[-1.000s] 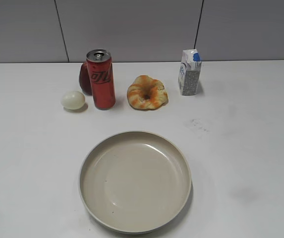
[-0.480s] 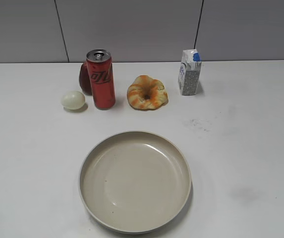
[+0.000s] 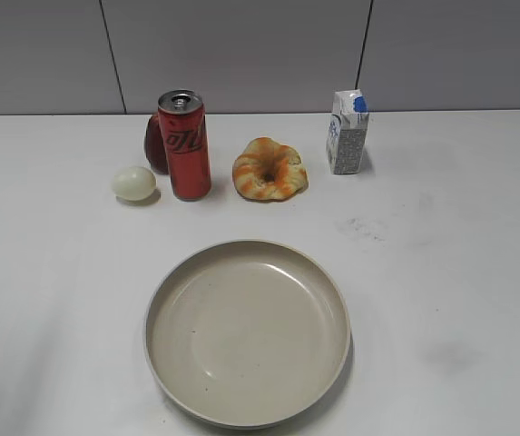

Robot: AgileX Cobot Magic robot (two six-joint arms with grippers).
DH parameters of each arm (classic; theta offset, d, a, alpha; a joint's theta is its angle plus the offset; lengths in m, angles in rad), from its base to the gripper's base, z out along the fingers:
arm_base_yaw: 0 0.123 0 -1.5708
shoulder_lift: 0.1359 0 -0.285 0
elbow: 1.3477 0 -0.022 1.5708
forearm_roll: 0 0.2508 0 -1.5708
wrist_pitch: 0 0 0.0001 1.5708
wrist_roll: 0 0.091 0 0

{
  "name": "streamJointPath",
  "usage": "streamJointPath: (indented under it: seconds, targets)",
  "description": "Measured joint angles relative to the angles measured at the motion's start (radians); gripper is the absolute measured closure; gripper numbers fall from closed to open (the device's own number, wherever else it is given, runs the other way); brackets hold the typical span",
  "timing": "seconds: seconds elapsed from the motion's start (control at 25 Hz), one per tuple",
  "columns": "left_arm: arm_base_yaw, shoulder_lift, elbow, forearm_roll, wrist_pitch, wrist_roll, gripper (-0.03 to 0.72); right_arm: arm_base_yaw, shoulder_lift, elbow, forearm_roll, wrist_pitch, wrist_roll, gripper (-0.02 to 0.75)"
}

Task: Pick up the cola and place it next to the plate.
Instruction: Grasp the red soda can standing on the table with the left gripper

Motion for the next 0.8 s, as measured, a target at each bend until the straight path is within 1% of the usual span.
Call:
streamJointPath:
  seconds: [0.2,0.44,0.6,0.72,0.8]
  targets:
    - [-0.077,0.355,-0.291,-0.021,0.088,0.046,0.103,0.000,0.000,0.000,0.000,0.000,0.000,0.202]
    - [-0.193,0.679,-0.645,-0.024,0.223,0.071,0.103,0.000,0.000,0.000,0.000,0.000,0.000,0.202]
    - [-0.257,0.861,-0.859,-0.027,0.344,0.075,0.098,0.000,0.000,0.000,0.000,0.000,0.000,0.202]
    - [-0.297,0.968,-0.994,-0.027,0.396,0.075,0.070,0.000,0.000,0.000,0.000,0.000,0.000,0.202]
    - [-0.319,1.028,-1.056,-0.027,0.406,0.075,0.045,0.000,0.000,0.000,0.000,0.000,0.000,0.202]
